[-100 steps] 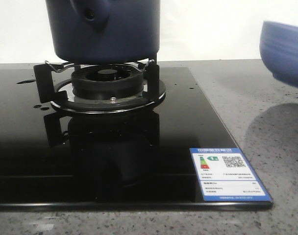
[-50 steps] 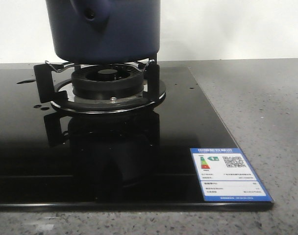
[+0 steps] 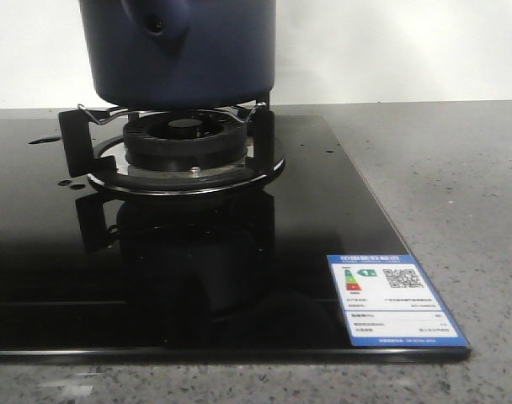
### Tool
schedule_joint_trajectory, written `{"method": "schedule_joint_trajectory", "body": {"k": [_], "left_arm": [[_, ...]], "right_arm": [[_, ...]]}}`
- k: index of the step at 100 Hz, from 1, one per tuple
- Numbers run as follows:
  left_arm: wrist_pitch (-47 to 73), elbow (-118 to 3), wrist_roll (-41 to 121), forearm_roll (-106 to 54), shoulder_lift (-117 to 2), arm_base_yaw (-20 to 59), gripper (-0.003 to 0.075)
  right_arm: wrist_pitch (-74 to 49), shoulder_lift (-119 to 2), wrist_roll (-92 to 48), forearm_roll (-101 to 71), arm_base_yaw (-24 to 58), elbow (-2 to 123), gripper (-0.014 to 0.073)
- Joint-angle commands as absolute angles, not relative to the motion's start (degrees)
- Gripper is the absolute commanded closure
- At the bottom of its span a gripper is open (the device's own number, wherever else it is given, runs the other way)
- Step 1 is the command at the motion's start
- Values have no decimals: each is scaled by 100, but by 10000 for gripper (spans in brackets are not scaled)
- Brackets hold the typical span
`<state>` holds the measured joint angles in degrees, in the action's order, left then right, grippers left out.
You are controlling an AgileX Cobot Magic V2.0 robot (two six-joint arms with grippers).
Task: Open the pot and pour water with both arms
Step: 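Lift the bowl with the right gripper toward the pot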
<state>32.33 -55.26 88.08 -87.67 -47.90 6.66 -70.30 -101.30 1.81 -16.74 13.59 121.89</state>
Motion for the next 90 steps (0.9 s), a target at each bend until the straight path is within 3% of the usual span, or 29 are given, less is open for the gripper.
{"method": "schedule_joint_trajectory", "body": {"k": [1, 55, 90], "left_arm": [[3059, -5711, 8675, -9037, -4674, 698, 489], [2817, -5711, 8646, -9037, -4659, 698, 489], [2712, -5711, 8646, -9037, -4659, 698, 489]], "right_arm": [[-6574, -10063, 195, -1305, 1665, 12610, 634], [-4722, -10454, 232, 1757, 2925, 12684, 634], [-4414, -10798, 231, 3613, 3326, 12673, 634]]}}
